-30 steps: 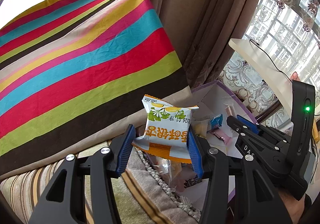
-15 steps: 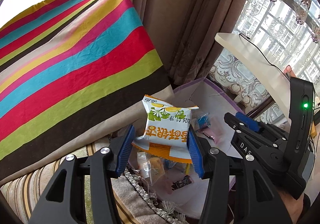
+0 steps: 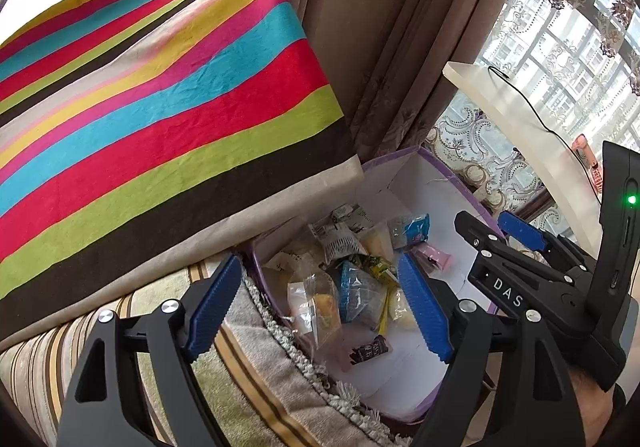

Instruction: Organize snacks

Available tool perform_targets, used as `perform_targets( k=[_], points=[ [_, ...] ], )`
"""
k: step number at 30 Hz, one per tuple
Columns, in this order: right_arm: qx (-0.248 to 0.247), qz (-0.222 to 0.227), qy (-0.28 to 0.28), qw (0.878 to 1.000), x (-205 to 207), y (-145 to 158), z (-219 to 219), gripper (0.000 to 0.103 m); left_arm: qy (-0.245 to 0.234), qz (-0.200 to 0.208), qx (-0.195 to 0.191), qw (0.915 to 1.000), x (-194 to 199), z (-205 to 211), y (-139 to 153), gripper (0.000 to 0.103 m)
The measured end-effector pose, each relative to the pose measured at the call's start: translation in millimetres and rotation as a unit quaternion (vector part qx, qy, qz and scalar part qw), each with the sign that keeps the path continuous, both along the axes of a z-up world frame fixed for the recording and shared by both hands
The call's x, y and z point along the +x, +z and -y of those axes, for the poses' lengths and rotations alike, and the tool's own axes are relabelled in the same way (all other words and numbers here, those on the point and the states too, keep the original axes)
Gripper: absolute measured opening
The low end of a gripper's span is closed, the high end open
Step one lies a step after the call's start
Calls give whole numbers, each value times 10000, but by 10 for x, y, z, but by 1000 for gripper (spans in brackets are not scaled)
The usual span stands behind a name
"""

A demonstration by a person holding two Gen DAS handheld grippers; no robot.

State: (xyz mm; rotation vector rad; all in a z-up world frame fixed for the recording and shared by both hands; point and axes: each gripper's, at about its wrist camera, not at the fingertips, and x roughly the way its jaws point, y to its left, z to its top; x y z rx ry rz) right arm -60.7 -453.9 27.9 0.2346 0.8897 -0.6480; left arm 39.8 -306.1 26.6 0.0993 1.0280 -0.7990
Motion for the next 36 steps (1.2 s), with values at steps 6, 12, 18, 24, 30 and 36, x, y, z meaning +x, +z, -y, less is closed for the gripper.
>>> perform_targets(
  k=[6, 12, 18, 24, 30, 36],
  points=[
    [18, -55, 101, 9999, -25, 13, -99, 61, 174, -393, 21, 9991, -58, -252, -101, 85],
    [32, -152, 371, 9992, -118, 40, -327, 61, 598, -550, 49, 9967, -144, -628, -143, 88],
    [-47, -329, 513, 9981, -222, 83, -557, 61, 506, -515, 179, 9972, -210, -650, -190, 88],
    [-72, -511, 456, 9976, -278, 64, -632, 61, 395, -363, 373, 9979, -243, -587, -215, 89],
    [-135, -509, 489, 9974, -269, 88, -671, 61, 336, -534, 159, 9979, -188, -605, -235, 99],
    [-164, -502, 498, 9974, -274, 89, -690, 61, 354, -423, 176, 9983, -218, -565, -201, 99]
  ],
)
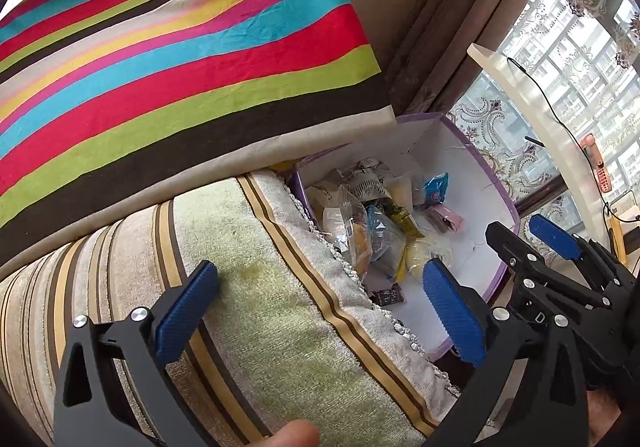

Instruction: Organize snacks

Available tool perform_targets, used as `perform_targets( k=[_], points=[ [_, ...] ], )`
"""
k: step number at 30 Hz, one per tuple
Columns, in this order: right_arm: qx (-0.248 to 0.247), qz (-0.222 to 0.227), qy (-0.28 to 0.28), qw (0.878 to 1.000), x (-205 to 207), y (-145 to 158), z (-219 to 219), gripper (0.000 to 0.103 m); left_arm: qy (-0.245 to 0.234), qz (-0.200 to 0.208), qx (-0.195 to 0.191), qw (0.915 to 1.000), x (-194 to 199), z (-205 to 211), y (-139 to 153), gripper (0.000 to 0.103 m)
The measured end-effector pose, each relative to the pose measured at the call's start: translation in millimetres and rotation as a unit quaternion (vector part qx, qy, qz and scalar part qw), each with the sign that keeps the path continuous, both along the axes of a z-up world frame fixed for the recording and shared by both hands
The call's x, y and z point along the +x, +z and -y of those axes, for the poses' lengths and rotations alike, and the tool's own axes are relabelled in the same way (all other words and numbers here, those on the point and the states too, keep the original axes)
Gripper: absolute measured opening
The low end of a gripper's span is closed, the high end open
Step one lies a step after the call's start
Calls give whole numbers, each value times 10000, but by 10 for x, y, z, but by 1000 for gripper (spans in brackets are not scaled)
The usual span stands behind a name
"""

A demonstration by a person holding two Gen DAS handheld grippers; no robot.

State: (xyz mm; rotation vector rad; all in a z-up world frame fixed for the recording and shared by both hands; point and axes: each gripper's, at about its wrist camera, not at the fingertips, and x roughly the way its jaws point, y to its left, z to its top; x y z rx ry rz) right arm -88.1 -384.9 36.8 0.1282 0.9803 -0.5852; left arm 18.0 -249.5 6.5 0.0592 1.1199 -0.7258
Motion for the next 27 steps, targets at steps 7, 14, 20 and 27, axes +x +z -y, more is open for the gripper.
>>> perform_targets(
  k=[7, 14, 20, 27],
  points=[
    [-35, 26, -71, 10000, -28, 26, 43, 61, -126, 18, -133, 9998, -30, 62, 7, 99],
    [-14, -14, -83, 10000, -20, 1, 55, 61, -98, -21, -137, 9999, -14, 47, -16, 99],
    [-12, -23, -79, 10000, -25, -4, 64, 61, -98, 9, -44, 9999, -15, 80, -31, 99],
    [14, -32, -78, 10000, -27, -20, 67, 61, -64, 95, 0, 9999, -28, 86, -45, 99]
  ],
)
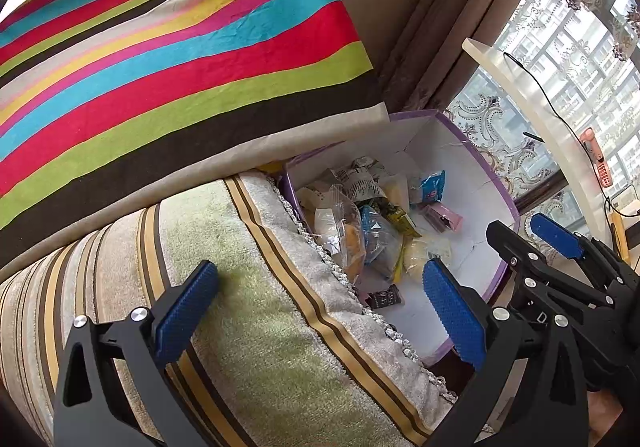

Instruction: Organize snacks

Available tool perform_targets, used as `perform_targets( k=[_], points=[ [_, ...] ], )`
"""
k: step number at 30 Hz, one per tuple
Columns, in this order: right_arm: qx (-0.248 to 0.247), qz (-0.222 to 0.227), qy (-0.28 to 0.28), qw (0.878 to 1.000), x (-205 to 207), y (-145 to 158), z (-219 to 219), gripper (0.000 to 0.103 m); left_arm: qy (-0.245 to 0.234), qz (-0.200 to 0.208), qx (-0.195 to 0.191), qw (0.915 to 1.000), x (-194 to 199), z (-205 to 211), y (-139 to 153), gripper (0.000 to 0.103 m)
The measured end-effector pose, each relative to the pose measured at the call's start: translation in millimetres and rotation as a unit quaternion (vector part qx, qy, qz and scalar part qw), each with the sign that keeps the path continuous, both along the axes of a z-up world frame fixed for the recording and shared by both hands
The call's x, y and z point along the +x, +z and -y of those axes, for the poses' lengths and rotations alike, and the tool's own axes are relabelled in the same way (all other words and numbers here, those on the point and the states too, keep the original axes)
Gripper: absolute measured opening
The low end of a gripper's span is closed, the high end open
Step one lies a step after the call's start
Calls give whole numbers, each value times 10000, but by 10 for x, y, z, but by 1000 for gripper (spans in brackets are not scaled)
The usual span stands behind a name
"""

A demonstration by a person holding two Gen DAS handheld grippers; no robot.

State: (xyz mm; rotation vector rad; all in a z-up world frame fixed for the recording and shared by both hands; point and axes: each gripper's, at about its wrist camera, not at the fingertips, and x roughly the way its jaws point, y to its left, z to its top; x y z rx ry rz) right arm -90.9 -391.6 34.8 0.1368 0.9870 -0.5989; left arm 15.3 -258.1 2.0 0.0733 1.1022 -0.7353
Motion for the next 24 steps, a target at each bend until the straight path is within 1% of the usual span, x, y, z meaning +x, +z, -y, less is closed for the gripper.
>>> perform_targets(
  k=[2, 4, 9, 24],
  points=[
    [8, -4, 7, 10000, -1, 0, -5, 61, 102, 61, 21, 9999, -4, -5, -4, 99],
    [5, -3, 12, 10000, -1, 1, -12, 61, 97, 140, 75, 9998, -30, 18, -5, 99],
    [3, -19, 20, 10000, 3, -2, -3, 61, 186, -13, 17, 9998, 22, -1, -18, 99],
    [-14, -26, 19, 10000, 13, -12, -14, 61, 164, 23, 78, 9998, 9, 16, -19, 99]
  ],
)
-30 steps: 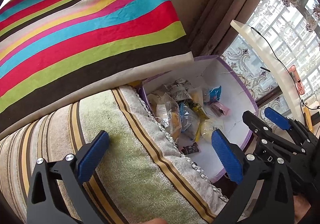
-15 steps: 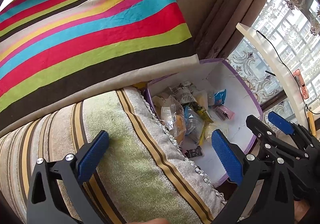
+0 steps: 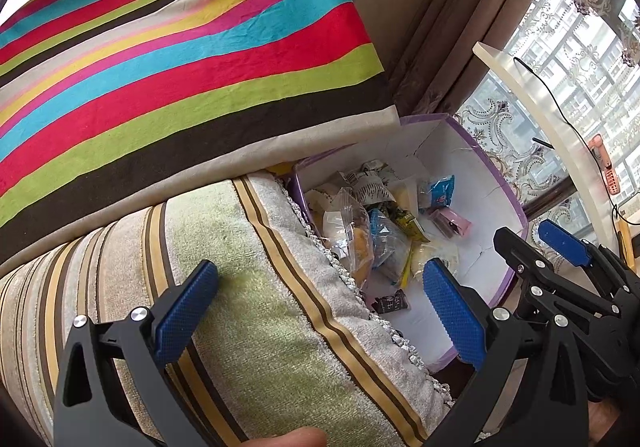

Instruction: Organize snacks

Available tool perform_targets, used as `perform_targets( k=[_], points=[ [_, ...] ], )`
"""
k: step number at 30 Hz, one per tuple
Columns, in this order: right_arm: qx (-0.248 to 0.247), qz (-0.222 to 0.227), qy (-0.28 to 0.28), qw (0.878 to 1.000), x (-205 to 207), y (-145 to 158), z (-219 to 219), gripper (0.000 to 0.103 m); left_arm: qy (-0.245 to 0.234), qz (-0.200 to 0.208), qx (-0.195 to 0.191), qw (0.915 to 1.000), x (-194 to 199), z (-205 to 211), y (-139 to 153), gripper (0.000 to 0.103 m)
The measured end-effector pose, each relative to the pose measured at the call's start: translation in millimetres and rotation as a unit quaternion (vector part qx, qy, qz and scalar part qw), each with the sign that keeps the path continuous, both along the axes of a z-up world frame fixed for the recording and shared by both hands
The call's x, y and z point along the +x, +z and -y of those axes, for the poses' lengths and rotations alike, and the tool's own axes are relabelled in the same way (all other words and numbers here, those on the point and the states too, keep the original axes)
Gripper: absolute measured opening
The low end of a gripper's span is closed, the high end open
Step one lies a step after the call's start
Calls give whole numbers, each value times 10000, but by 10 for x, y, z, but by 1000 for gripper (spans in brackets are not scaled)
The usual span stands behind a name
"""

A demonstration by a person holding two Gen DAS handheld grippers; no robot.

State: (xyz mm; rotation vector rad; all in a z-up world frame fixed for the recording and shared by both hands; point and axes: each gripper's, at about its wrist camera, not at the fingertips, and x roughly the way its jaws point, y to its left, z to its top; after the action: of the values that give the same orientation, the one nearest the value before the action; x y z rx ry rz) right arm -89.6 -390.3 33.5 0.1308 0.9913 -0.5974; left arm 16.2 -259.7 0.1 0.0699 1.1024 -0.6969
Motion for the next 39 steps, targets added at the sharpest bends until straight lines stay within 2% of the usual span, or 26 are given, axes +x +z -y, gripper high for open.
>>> perform_targets(
  k=[39],
  points=[
    [-2, -7, 39, 10000, 8, -2, 7, 62, 1, -1, -15, 10000, 2, -4, -2, 99]
  ],
)
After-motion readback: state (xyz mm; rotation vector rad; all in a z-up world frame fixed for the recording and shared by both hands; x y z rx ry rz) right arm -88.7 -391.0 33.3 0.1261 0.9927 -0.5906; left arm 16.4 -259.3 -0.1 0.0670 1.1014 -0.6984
